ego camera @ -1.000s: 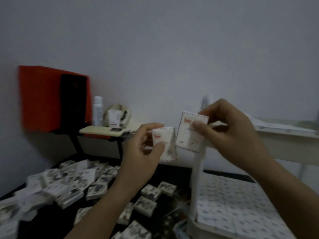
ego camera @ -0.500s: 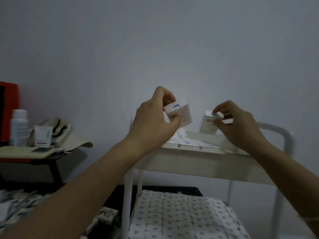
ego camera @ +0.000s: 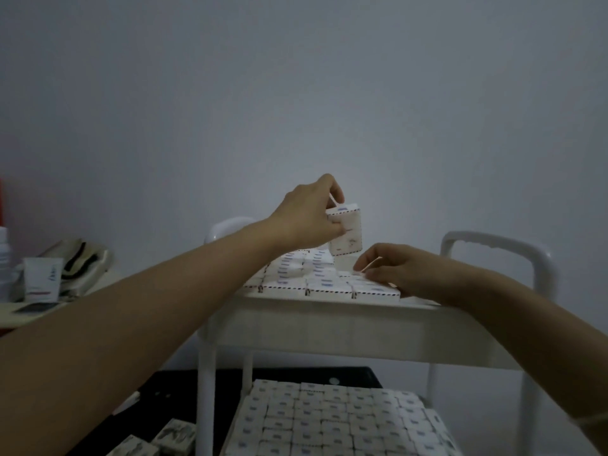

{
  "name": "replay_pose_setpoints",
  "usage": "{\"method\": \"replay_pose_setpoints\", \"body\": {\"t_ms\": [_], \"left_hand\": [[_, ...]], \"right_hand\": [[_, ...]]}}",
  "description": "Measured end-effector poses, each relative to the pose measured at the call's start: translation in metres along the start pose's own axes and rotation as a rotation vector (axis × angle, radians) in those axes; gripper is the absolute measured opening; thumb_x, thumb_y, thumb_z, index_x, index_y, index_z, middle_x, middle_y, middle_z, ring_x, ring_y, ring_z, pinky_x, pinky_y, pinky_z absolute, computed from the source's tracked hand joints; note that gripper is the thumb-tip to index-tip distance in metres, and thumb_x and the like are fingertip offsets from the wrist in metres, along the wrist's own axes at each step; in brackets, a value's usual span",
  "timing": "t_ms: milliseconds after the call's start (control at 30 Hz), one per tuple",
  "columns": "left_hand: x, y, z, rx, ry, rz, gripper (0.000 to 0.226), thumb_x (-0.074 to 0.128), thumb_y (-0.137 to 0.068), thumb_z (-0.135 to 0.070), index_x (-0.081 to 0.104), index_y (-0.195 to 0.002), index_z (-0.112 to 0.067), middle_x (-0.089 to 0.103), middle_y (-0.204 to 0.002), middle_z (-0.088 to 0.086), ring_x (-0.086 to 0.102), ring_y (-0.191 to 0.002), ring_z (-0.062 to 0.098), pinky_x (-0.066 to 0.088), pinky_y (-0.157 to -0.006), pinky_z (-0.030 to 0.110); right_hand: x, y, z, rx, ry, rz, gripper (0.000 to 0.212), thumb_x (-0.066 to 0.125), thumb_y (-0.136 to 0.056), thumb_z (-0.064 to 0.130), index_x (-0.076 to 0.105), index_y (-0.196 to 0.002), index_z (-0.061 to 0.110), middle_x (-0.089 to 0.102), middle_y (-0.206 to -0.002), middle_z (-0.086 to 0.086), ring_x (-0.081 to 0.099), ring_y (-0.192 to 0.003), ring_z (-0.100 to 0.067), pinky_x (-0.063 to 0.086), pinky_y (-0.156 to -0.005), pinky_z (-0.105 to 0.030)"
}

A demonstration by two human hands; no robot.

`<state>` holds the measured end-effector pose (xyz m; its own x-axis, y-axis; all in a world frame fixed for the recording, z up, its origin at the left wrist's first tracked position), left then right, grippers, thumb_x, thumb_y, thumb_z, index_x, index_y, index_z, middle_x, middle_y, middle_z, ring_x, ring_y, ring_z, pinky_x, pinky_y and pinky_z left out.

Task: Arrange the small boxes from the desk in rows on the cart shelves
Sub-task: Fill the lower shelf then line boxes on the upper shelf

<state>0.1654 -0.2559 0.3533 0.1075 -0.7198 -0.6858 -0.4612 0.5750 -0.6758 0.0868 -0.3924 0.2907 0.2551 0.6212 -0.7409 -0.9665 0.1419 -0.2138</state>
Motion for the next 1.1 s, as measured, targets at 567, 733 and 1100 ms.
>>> {"method": "replay_pose_setpoints", "body": {"t_ms": [567,733,1100], "left_hand": [[0.045,0.001,0.015,0.034,0.087,0.472,0.018,0.064,-0.090,-0.019,0.068,-0.100,-0.033,0.072,-0.100,-0.008,0.067,-0.094,0.008,0.050,-0.093,0.029],[0.041,0.009,0.023,0.037,-0.045,0.459,0.055,0.040,-0.090,-0.002,0.070,-0.099,-0.048,0.063,-0.126,-0.004,0.056,-0.117,0.014,0.043,-0.105,0.038],[-0.091,0.248,0.062,0.044,-0.170,-0.559,0.031,0.045,-0.084,0.002,0.066,-0.080,-0.020,0.059,-0.081,-0.013,0.052,-0.085,0.006,0.039,-0.076,0.015]], "right_hand": [[-0.013,0.010,0.015,-0.209,0.329,-0.305,0.025,0.052,-0.093,0.021,0.072,-0.094,0.036,0.060,-0.096,0.009,0.055,-0.079,-0.004,0.040,-0.069,-0.017],[-0.011,0.026,0.039,-0.380,0.291,-0.518,0.023,0.052,-0.091,0.016,0.067,-0.099,0.032,0.062,-0.092,0.014,0.060,-0.077,-0.006,0.053,-0.077,-0.035],[0.173,0.088,0.133,-0.898,0.186,-0.265,0.025,0.045,-0.079,0.026,0.059,-0.100,0.027,0.054,-0.074,0.013,0.051,-0.061,-0.006,0.046,-0.054,-0.030]]}}
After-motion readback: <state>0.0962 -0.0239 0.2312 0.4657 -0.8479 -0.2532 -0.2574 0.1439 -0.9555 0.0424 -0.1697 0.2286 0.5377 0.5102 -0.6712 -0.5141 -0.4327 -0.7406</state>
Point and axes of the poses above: each hand's wrist, its own y-axis away from the middle knuckle, its own x-axis out of the palm, z = x × y, the point moved 5 cm from there along -y, towards the middle knuckle
